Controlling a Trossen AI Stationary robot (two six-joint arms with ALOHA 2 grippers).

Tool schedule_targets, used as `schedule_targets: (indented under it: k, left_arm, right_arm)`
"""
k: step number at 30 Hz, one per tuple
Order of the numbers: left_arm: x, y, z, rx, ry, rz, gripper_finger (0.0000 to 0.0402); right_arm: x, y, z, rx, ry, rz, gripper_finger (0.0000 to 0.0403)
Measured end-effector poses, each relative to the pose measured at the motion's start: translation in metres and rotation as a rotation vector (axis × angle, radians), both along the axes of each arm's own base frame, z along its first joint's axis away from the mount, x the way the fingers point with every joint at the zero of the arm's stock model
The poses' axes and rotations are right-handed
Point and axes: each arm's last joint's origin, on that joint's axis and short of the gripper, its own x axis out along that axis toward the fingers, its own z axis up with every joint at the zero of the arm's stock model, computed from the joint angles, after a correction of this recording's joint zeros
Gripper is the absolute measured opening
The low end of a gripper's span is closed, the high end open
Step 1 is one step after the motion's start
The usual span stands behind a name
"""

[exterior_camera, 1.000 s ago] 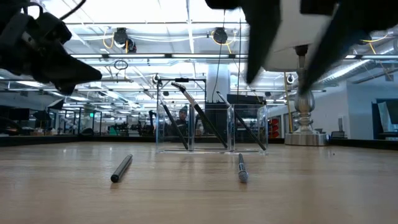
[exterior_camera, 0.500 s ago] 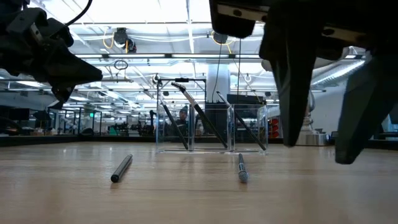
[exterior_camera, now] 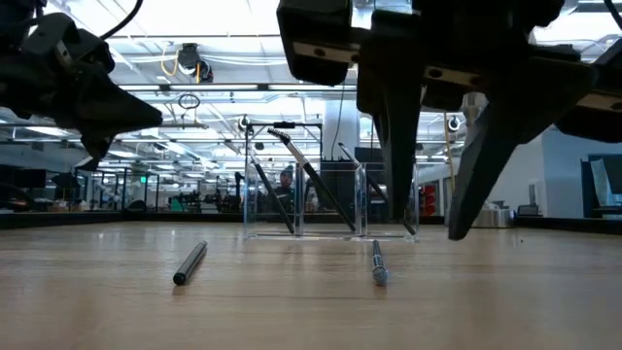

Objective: Pick & Place Makeup Supplies
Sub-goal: Put the makeup brush into the transparent organizer

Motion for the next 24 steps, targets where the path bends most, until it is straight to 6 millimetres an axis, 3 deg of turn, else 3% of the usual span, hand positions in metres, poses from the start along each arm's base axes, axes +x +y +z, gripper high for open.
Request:
schedule_targets:
  k: [8,19,24]
  left_arm:
    - [0.0,0.001,0.0,0.006,-0.003,0.04,0.0051]
    - [0.0,0.001,0.0,0.001,-0.003,0.029,0.0051]
    - [0.0,0.001,0.0,0.018,0.001,0.027,0.0051]
  right_arm:
    - [0.001,0.005,0.002,0.013,-0.042,0.088,0.0098]
    - [0.013,-0.001,0.006,0.112,-0.093,0.059,0.0127]
    - [0.018,-0.003,-0.005,0.15,-0.067,0.045,0.0127]
